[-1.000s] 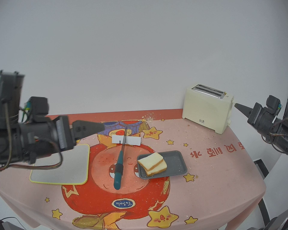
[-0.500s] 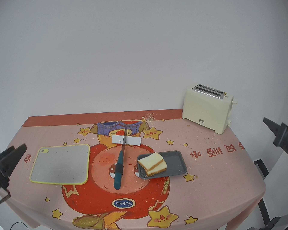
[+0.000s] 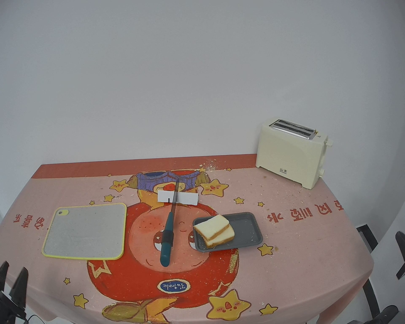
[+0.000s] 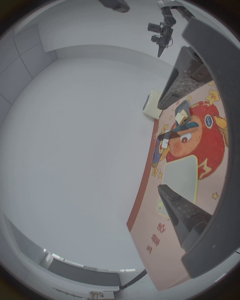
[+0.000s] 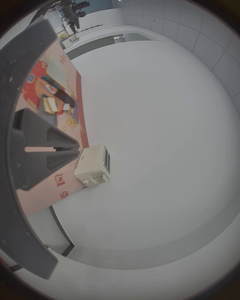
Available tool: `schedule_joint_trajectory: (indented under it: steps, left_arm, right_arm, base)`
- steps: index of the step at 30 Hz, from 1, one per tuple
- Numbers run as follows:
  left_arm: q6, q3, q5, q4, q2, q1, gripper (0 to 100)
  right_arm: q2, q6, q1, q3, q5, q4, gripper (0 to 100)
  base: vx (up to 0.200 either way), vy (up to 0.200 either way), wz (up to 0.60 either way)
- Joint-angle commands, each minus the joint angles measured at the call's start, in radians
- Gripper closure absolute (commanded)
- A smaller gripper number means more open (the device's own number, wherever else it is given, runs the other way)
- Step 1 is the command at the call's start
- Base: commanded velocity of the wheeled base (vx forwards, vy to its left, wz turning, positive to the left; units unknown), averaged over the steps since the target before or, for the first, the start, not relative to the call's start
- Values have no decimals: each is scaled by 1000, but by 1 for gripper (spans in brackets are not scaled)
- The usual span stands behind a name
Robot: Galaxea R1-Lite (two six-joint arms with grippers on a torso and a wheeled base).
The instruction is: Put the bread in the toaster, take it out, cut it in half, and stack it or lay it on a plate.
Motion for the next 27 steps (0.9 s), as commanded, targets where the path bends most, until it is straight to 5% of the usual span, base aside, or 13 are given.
schedule_joint_trajectory:
  steps: [1,4,6,11,12,18,22,24,25,27]
  left_arm:
    - [18,122,-12,3,-40,12,0]
    - [21,112,-43,10,-41,13,0]
    - [24,114,-33,7,-41,12,0]
    - [50,118,-23,6,-40,12,0]
    - [53,123,-23,-4,-40,12,0]
    - [61,200,-21,-174,-40,12,0]
    - [66,206,-4,-191,-40,12,0]
    - [63,209,33,-194,-40,13,0]
    - [63,210,123,-200,-40,15,0]
    - [61,210,178,-200,-40,48,0]
  right_arm:
    - [-203,-71,-18,177,59,8,100]
    - [-366,-106,16,209,214,-6,100]
    - [-377,-96,10,212,226,-14,100]
    - [-395,-100,-99,209,109,3,100]
    - [-395,-79,-91,228,16,1,100]
    - [-394,-50,-91,228,14,1,100]
    - [-394,-57,-90,228,17,3,100]
    - [-394,-57,-90,228,17,3,100]
    - [-394,-57,-90,228,17,3,100]
    - [-394,-57,-91,228,17,3,100]
  base:
    - [0,0,0]
    - [0,0,0]
    - [0,0,0]
    - [0,0,0]
    - [0,0,0]
    - [0,0,0]
    - [0,0,0]
    - [0,0,0]
    - [0,0,0]
    - [0,0,0]
